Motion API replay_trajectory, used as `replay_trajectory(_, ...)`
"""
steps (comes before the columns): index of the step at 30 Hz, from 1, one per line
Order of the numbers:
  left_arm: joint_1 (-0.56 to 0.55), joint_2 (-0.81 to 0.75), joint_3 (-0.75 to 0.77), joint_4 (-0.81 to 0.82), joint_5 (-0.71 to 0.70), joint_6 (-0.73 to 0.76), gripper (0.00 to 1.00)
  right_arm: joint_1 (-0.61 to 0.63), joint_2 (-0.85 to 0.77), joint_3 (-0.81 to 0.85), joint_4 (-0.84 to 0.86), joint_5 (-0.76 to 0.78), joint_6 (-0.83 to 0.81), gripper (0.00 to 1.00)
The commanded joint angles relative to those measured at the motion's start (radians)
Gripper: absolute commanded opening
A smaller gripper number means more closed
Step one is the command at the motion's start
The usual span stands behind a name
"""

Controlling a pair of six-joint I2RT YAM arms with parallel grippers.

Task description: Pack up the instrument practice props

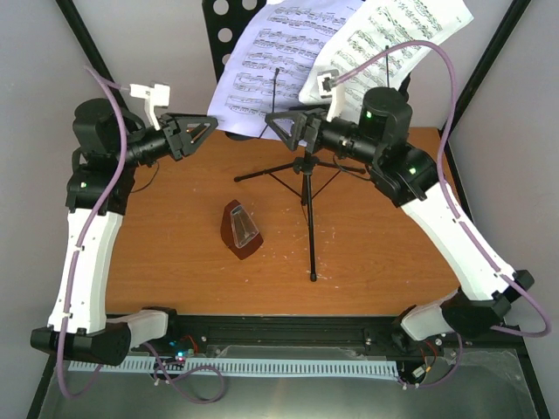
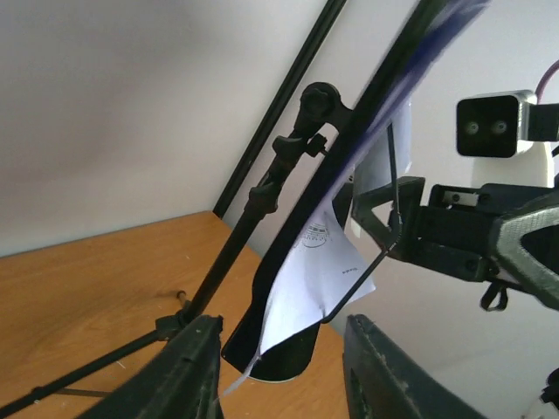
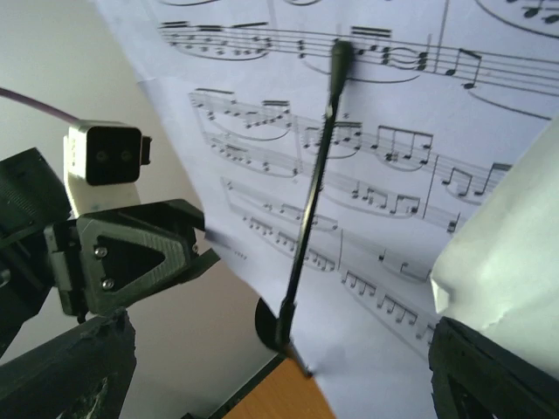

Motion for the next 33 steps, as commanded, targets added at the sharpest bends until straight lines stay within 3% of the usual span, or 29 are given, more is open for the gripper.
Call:
replay_trajectory(1, 0.006, 0.02, 0.055, -0.037, 0.008, 0.038, 0.35, -0.008, 0.064, 0.092, -0.017, 0.011, 0.053, 0.89)
replay_trajectory(5, 0.006, 0.035, 0.058, -0.04, 0.01, 0.042, 0.28, -0.01, 0.122, 0.158, -0.019, 0.004, 0.057, 0.83)
replay_trajectory(12, 0.006, 0.054, 0.048, 0.0, 0.028, 0.031, 0.01, -0.01, 0.157, 0.185, 0.056, 0.011, 0.037, 0.64)
replay_trajectory(18, 0.006, 0.042, 0.016, 0.057, 0.046, 0.007, 0.0, -0.01, 0.175, 0.186, 0.083, 0.024, 0.016, 0.41)
replay_trajectory(24, 0.016, 0.006, -0.028, 0.057, -0.06, -0.017, 0.0, -0.01, 0.172, 0.146, 0.115, 0.04, -0.012, 0.04)
replay_trajectory(33, 0.056, -0.056, -0.106, 0.085, -0.176, -0.075, 0.0, -0.01, 0.098, -0.036, 0.326, 0.034, -0.057, 0.03)
